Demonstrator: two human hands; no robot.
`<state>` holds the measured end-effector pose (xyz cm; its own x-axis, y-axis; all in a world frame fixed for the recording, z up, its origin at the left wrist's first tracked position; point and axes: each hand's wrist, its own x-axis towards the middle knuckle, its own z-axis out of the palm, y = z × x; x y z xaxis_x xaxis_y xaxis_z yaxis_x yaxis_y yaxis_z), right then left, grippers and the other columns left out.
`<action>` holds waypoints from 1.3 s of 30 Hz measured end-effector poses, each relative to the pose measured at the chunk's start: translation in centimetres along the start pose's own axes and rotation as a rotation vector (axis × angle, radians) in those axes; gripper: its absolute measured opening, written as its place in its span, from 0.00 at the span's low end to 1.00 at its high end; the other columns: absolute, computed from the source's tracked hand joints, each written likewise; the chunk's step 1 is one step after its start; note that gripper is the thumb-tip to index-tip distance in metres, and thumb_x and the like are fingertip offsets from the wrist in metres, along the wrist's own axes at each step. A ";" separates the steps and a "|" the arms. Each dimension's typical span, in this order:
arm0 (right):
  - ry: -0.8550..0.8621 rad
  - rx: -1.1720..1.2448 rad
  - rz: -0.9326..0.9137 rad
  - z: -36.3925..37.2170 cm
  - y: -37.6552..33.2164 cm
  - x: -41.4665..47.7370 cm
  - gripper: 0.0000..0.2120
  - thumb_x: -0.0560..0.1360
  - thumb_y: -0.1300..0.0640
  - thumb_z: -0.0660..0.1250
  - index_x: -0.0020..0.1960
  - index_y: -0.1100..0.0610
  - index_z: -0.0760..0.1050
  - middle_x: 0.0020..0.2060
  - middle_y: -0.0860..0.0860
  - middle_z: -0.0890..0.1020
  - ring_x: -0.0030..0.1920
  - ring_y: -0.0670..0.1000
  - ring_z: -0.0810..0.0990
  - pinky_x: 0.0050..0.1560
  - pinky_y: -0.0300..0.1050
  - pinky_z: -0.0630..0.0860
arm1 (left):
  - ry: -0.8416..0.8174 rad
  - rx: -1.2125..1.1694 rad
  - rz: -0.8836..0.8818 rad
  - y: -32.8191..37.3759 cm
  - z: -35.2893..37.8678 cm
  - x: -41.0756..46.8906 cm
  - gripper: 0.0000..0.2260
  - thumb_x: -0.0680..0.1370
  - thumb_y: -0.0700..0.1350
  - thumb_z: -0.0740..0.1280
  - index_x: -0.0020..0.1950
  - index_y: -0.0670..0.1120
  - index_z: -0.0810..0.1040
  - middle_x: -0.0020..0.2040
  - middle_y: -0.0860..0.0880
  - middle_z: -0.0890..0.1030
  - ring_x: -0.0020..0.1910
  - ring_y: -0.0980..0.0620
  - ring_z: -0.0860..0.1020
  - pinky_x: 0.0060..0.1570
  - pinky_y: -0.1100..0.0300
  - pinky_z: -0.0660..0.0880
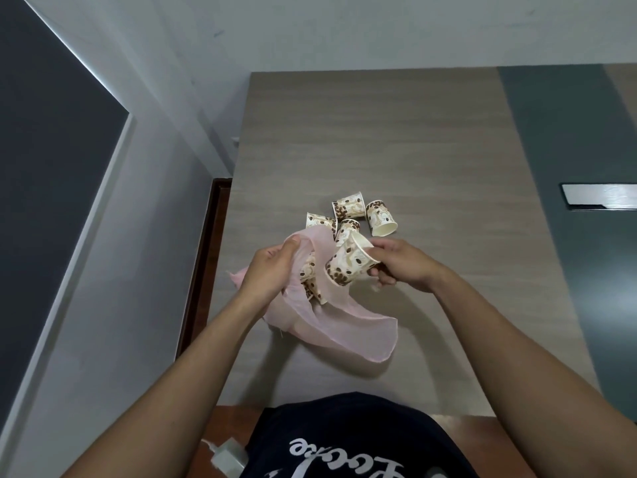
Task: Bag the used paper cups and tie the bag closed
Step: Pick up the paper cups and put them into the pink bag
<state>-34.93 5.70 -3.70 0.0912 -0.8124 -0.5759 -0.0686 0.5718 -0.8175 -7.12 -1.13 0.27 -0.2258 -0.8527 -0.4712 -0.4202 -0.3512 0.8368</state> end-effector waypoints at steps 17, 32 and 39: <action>0.041 -0.217 -0.043 13.7 -3.4 4.1 0.13 0.81 0.67 0.61 0.44 0.56 0.80 0.38 0.51 0.83 0.37 0.48 0.80 0.33 0.31 0.75 | -0.041 -0.109 -0.050 0.7 0.5 0.6 0.23 0.79 0.61 0.67 0.53 0.43 0.90 0.50 0.40 0.91 0.54 0.42 0.89 0.58 0.49 0.83; 0.381 -0.049 0.135 1.3 0.5 7.5 0.12 0.86 0.59 0.61 0.63 0.60 0.80 0.58 0.62 0.85 0.35 0.50 0.80 0.38 0.45 0.78 | 0.063 -0.149 -0.157 -1.7 -0.9 3.7 0.27 0.76 0.68 0.67 0.56 0.46 0.89 0.51 0.41 0.90 0.57 0.35 0.88 0.57 0.42 0.83; 0.221 0.200 0.314 4.1 1.6 8.8 0.25 0.85 0.63 0.60 0.80 0.47 0.68 0.47 0.56 0.80 0.32 0.49 0.79 0.34 0.43 0.76 | 0.038 -0.145 -0.179 -2.4 -1.4 4.6 0.29 0.76 0.70 0.68 0.52 0.43 0.87 0.46 0.44 0.84 0.46 0.45 0.83 0.51 0.49 0.77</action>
<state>-30.13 -0.07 -10.05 -0.1200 -0.5881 -0.7998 0.1364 0.7882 -0.6001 -5.89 -4.76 -3.48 -0.1245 -0.7847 -0.6073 -0.3197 -0.5477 0.7732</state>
